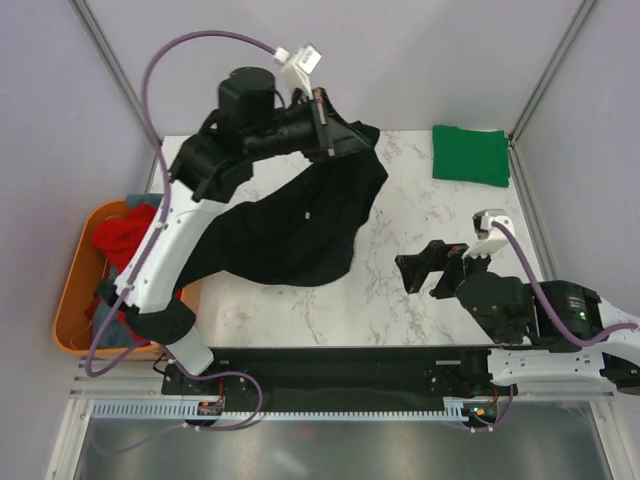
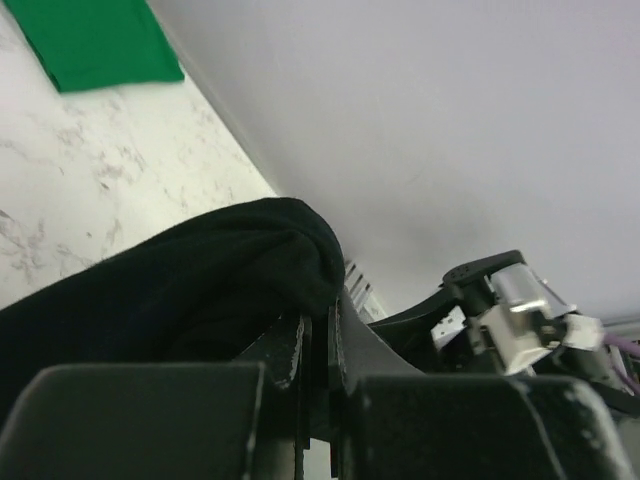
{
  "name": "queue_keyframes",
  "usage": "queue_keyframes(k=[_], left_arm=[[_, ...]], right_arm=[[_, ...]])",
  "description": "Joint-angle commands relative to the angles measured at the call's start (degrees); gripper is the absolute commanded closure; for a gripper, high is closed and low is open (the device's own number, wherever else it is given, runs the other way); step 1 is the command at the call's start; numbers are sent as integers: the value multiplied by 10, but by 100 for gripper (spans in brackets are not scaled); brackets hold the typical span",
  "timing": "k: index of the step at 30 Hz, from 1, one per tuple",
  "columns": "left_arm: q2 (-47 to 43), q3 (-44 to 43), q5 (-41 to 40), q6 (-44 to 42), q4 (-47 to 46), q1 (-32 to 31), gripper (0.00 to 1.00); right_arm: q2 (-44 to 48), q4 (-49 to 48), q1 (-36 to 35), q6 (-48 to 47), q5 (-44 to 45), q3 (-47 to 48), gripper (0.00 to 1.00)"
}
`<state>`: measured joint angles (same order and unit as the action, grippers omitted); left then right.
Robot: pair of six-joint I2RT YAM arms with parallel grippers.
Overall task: Fold and stack the t-shirts
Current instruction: Move the tshirt to the center of the board
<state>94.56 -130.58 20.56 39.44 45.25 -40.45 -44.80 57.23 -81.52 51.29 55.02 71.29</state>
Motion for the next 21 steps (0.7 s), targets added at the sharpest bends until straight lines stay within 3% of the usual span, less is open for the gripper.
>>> queue_keyframes(k=[1, 4, 5, 6, 7, 8, 9, 13, 17, 21], left_arm=[[50, 27, 5, 17, -47, -31, 98], [85, 66, -5, 33, -64, -59, 96], [96, 97, 11, 47, -88, -65, 88], [112, 108, 35, 49, -102, -74, 54], [130, 111, 55, 49, -106, -79, 40], [172, 104, 86, 41, -101, -90, 16], [185, 101, 91, 36, -95, -96, 1], [200, 110, 37, -2, -42, -104, 0], [164, 138, -84, -40, 25, -94, 0], [71, 219, -185, -52, 64, -73, 1]], right_arm=[[19, 28, 2, -8, 39, 14, 2], [40, 53, 2, 15, 45, 3, 2], [47, 62, 2, 34, 46, -7, 2], [61, 66, 3, 45, 48, -14, 2], [69, 68, 2, 57, 47, -30, 2], [75, 69, 1, 72, 45, -39, 2], [86, 68, 2, 79, 41, -48, 2], [57, 60, 2, 101, -17, -129, 2], [-15, 53, 2, 146, -59, -178, 2], [-75, -40, 46, 82, -142, -210, 2]])
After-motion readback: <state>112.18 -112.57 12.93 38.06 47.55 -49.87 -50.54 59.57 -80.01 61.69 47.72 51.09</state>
